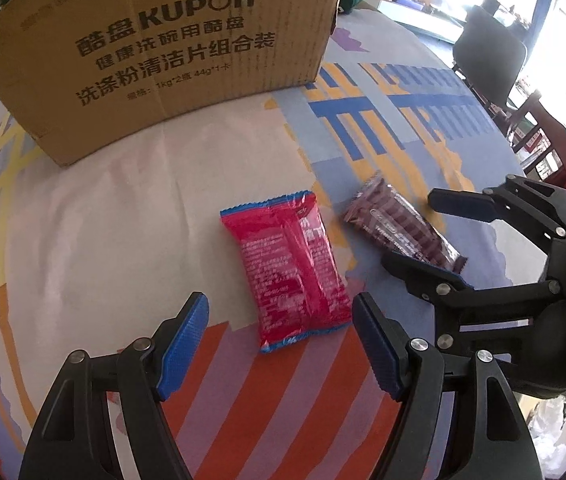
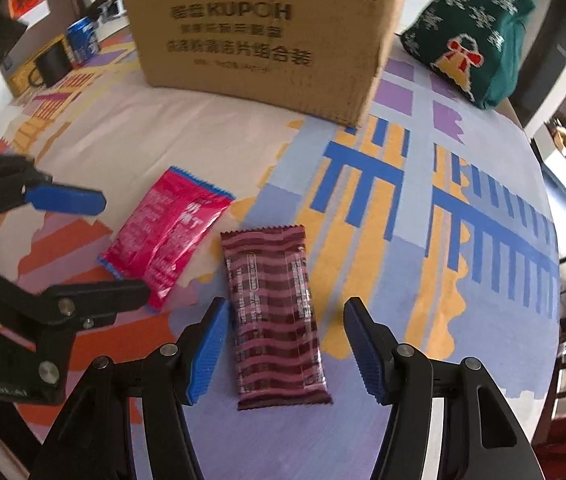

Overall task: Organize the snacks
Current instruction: 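Grasp the pink packet with left tool while right grasps the striped maroon bar, then carry the pink packet and striped bar into the box and release both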

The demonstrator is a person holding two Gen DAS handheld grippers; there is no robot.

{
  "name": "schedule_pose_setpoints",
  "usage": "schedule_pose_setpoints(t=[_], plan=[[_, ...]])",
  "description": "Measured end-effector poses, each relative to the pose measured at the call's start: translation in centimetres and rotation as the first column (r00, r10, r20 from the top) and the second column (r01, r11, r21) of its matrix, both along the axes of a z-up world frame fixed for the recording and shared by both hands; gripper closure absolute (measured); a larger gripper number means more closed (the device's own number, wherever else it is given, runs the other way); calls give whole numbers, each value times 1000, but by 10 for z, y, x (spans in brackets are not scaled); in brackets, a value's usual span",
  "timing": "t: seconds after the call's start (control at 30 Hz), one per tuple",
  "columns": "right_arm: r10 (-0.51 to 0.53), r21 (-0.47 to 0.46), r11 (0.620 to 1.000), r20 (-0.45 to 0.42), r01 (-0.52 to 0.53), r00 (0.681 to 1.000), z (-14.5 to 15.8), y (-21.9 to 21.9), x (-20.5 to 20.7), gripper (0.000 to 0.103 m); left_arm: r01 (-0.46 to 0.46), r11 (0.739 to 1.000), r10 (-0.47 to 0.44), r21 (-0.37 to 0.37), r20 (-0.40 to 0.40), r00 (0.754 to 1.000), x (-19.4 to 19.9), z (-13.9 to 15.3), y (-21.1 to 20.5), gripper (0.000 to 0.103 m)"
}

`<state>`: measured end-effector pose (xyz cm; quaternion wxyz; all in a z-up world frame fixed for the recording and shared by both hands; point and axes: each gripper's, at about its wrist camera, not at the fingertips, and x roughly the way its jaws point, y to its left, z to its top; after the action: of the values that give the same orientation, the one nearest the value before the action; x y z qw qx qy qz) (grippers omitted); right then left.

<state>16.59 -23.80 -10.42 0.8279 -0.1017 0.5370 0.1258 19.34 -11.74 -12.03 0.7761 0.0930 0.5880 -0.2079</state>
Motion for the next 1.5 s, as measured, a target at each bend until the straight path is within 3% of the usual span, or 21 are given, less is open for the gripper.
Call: schedule_pose_setpoints(t=[0.17,0.2,0.27,0.43,0.5,0.57,0.73,0.9,1.5], plan=[[-41,2,999,12,41,999,-1,-10,0,44,-28,999,28,17,8,1000,8,-6,-9,30],[-51,-3,999,18,51,999,-1,-12,0,46,-33,999,33,20,9,999,9,-8,-11,30],[-65,4,998,28,65,998,0,-16,-2,61,-41,999,40,33,21,999,10,-9,-16,30],[-117,31,993,39,116,992,1,-25,-4,65,-55,996,51,70,60,997,12,-12,-22,32],[-130,41,991,43,128,991,2,-27,-5,65,-57,996,52,66,69,996,10,-10,-23,38],[-145,52,989,51,142,988,3,-30,-6,65,-57,996,52,61,79,996,9,-9,-25,53],[-177,89,981,61,172,982,7,-33,-8,65,-55,998,52,37,70,996,9,-5,-20,60],[-184,108,979,73,175,980,13,-26,-12,65,-71,997,71,0,55,996,7,0,-11,62],[-188,158,974,156,164,970,54,-4,-10,65,-119,986,138,-117,170,976,0,53,26,62]])
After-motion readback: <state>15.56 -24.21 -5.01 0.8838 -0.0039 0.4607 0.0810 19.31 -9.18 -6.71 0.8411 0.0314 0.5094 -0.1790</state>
